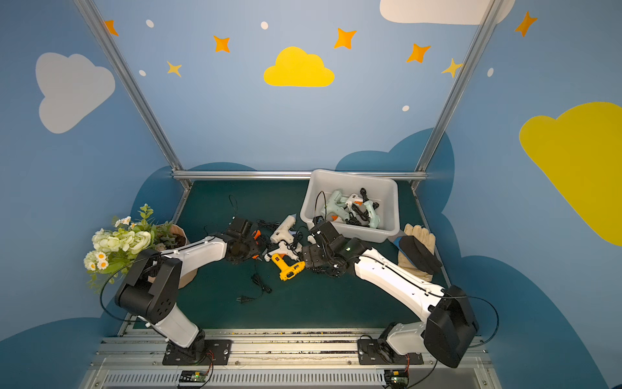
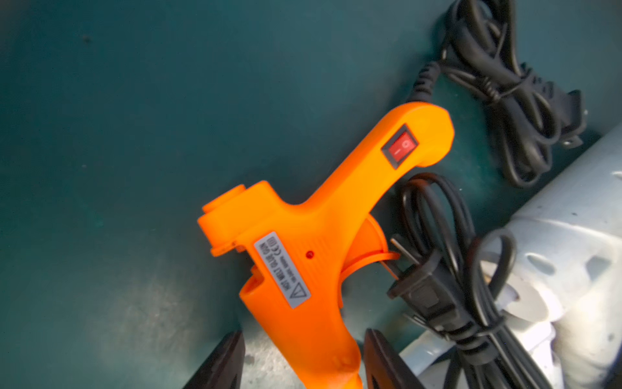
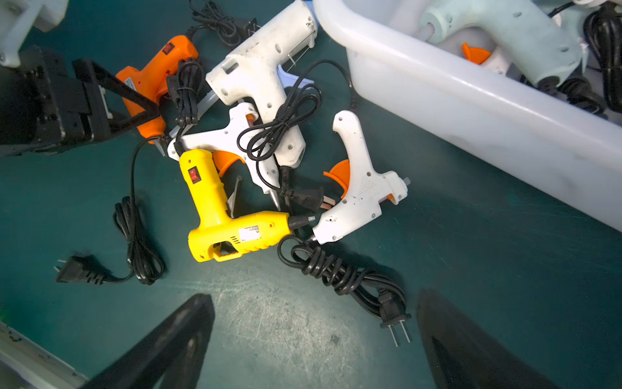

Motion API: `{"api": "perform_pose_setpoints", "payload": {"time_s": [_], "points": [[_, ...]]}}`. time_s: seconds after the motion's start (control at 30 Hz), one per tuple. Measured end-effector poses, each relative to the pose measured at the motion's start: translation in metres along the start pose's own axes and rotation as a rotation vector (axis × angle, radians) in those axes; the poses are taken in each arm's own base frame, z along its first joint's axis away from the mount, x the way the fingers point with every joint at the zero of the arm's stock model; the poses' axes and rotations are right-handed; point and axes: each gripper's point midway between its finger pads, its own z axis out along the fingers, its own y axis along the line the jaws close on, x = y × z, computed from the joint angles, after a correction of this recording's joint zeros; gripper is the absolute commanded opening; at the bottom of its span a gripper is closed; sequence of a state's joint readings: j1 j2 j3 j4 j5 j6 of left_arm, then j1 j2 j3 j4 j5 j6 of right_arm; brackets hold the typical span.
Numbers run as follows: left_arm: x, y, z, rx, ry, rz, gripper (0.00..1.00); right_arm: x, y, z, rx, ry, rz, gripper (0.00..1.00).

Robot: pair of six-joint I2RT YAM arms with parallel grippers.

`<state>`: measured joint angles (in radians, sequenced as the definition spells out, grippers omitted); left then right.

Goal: Put the hot melt glue gun into the storage box
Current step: Pick up the hot melt adhesive gun from the center of the board.

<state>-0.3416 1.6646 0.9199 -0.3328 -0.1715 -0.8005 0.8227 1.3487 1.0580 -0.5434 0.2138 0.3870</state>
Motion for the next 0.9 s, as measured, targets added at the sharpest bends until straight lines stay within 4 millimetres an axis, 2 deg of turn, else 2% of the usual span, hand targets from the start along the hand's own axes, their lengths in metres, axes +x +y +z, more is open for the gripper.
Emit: {"api": "perform_pose_setpoints", "payload": {"time_s": [0.4, 0.53, 0.6, 0.77, 0.9], "points": [[-0.007, 0.009, 0.012, -0.118, 0.005, 0.006, 0.49, -0.004, -0.010, -0.002, 0.053, -0.023, 0.040, 0.98], [-0.012, 0.013, 0.013, -0.137, -0.005, -0.006, 0.16, -0.004, -0.011, -0.002, 0.061, -0.026, 0.046, 0.98], [-0.016, 0.013, 0.013, -0.131, -0.014, -0.016, 0.04, -0.004, -0.012, -0.002, 0.067, -0.028, 0.048, 0.98], [-0.020, 0.023, 0.009, -0.150, -0.034, -0.025, 0.03, -0.005, -0.014, -0.003, 0.075, -0.034, 0.056, 0.98], [-0.023, 0.033, -0.012, -0.165, -0.081, -0.023, 0.03, -0.005, -0.013, -0.003, 0.073, -0.035, 0.066, 0.98]]}}
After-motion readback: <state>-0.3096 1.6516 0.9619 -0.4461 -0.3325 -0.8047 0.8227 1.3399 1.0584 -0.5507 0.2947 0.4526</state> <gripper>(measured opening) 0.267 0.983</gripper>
